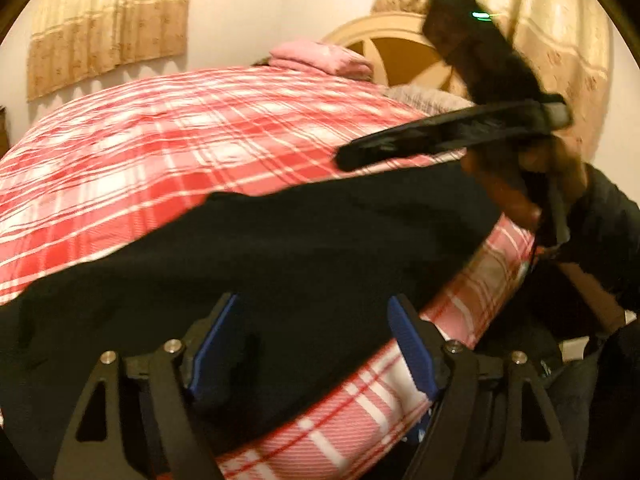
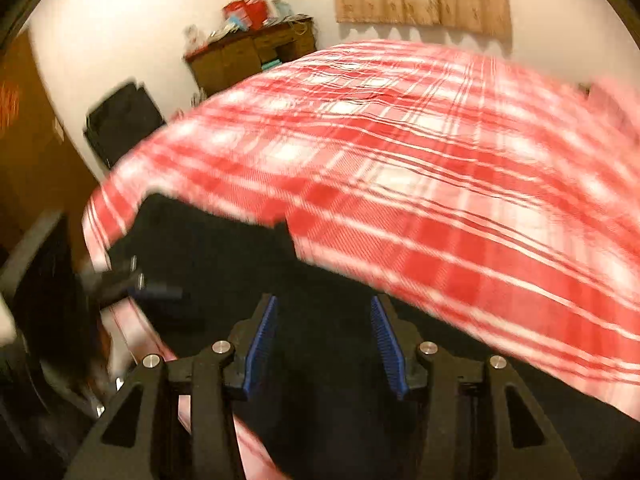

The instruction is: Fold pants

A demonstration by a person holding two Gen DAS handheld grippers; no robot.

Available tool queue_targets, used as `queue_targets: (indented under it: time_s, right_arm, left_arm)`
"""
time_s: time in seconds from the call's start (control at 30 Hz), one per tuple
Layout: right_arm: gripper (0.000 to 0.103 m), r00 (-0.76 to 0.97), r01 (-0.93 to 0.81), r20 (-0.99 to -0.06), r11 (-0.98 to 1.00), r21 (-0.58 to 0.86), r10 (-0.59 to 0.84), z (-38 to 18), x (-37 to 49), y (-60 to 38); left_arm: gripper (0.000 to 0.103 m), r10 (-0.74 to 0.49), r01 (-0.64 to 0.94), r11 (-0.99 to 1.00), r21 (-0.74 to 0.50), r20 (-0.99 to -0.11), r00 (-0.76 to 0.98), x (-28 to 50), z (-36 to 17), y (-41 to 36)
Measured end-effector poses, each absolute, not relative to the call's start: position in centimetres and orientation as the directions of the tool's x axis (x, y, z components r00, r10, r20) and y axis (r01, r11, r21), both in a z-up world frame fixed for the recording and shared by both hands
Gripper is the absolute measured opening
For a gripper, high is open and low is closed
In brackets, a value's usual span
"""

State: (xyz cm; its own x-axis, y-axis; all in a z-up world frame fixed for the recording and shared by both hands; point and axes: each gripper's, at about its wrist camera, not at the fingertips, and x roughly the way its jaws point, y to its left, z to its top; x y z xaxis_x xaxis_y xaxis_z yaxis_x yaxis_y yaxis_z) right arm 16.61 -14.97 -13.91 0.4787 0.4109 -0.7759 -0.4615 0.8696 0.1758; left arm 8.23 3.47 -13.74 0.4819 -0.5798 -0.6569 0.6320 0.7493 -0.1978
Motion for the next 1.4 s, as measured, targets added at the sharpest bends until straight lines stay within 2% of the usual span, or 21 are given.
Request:
queue_targets:
  time_s: [0.1, 0.23, 0.33, 0.4, 0.5, 0.63, 0.83, 1.03, 1.27, 1.33, 1.37, 1.4]
  right_arm:
    - [0.05, 0.427, -0.43, -0.778, 0.86, 0.274, 0.461, -15.0, 20.3, -12.9]
    - [0.05, 0.334, -0.392, -0.784, 0.834, 0.389, 0.523, -17.2, 23.9, -10.2]
    - [0.035, 0.274, -0.356, -0.792, 0.823, 0.443, 0.545, -19.1, 25.2, -9.1]
    - [0.018, 0.23, -0.326, -0.789, 0.809, 0.489, 0.57, -20.4, 25.8, -8.9]
    - [0.007, 0.225, -0.303, -0.755, 0.781, 0.546, 0.616, -20.8, 26.1, -9.2]
    - [0.004, 0.265, -0.283, -0.706, 0.752, 0.595, 0.657, -19.8, 26.2, -10.1]
    - [0.003, 0.296, -0.246, -0.762, 0.817, 0.522, 0.576, -21.1, 27.0, -10.2]
    - [0.005, 0.384, -0.251, -0.783, 0.871, 0.422, 0.49, -19.8, 26.2, -10.4]
    - [0.018, 0.477, -0.366, -0.774, 0.895, 0.256, 0.417, -15.9, 19.0, -12.5]
    - [0.038, 0.491, -0.398, -0.782, 0.897, 0.192, 0.385, -16.0, 16.4, -12.1]
    - [0.052, 0.495, -0.412, -0.786, 0.897, 0.163, 0.37, -16.3, 15.3, -11.8]
    - [0.053, 0.494, -0.428, -0.791, 0.893, 0.139, 0.36, -16.8, 14.1, -11.5]
  left_arm:
    - [0.078, -0.552, 0.607, 0.768, -0.205, -0.692, 0.465, 9.0, -15.1, 3.7]
    - [0.078, -0.498, 0.611, 0.779, -0.141, -0.731, 0.466, 8.9, -16.4, 3.5]
    - [0.078, -0.513, 0.619, 0.77, -0.154, -0.726, 0.458, 8.9, -16.4, 3.9]
    - [0.078, -0.52, 0.615, 0.771, -0.167, -0.722, 0.456, 9.1, -16.4, 4.4]
    - [0.078, -0.531, 0.618, 0.766, -0.176, -0.715, 0.454, 9.3, -16.5, 4.5]
    - [0.079, -0.524, 0.623, 0.766, -0.157, -0.715, 0.464, 9.3, -16.6, 4.3]
    - [0.079, -0.518, 0.614, 0.773, -0.16, -0.718, 0.465, 9.1, -16.3, 4.2]
    - [0.079, -0.471, 0.577, 0.805, -0.139, -0.74, 0.479, 9.2, -15.7, 4.4]
    - [0.079, -0.394, 0.5, 0.859, -0.111, -0.767, 0.506, 10.2, -15.8, 5.6]
    - [0.079, -0.387, 0.489, 0.865, -0.111, -0.769, 0.509, 10.5, -15.9, 5.9]
    - [0.079, -0.377, 0.483, 0.869, -0.105, -0.773, 0.511, 10.6, -15.9, 5.9]
    - [0.079, -0.366, 0.479, 0.873, -0.095, -0.776, 0.513, 10.5, -15.9, 5.9]
